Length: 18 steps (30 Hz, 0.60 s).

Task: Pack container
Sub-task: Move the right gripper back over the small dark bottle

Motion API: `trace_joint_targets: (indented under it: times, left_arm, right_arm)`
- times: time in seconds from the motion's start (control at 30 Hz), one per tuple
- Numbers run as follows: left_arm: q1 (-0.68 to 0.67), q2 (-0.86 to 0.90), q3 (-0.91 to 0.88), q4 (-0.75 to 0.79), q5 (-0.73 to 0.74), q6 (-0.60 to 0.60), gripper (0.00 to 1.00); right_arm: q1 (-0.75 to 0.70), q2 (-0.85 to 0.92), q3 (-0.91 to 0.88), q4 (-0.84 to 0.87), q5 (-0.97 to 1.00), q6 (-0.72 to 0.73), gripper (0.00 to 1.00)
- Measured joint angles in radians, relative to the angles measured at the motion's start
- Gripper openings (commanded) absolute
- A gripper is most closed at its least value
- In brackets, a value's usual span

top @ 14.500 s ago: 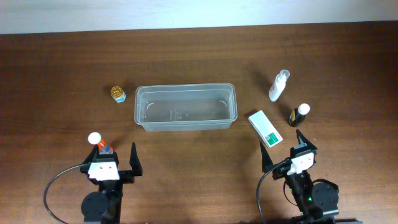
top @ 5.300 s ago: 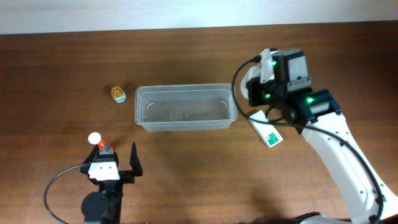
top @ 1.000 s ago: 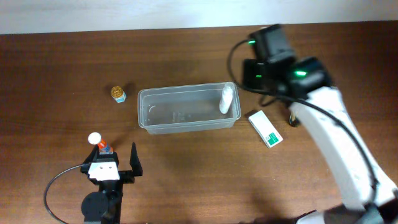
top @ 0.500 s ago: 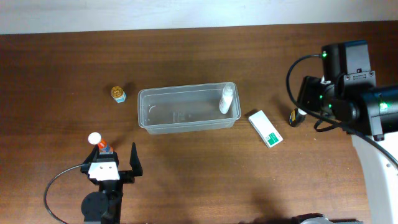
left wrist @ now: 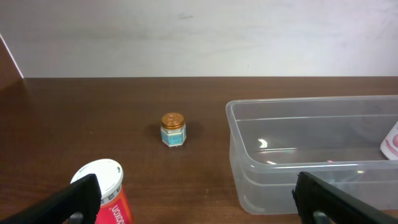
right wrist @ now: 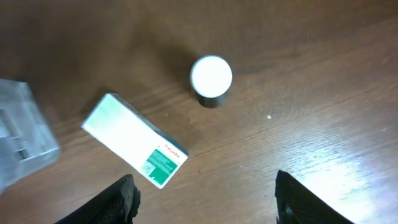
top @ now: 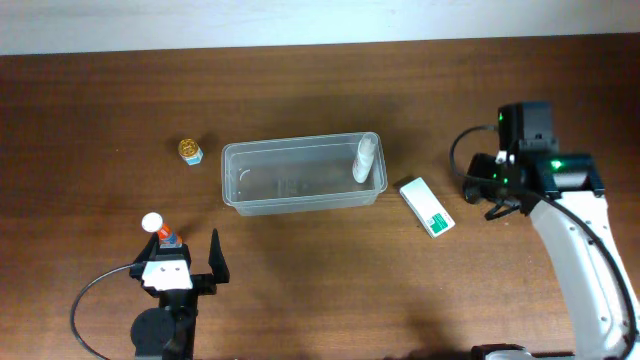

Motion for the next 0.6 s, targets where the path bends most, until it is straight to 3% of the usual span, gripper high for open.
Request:
trace_joint_targets:
  times: [0.6]
  left_arm:
    - [0.0, 0.0, 0.0, 0.0, 0.0, 0.0, 0.99]
  right_arm:
    - [-0.045, 0.024, -0.358, 0.507, -0.016, -0.139, 0.63]
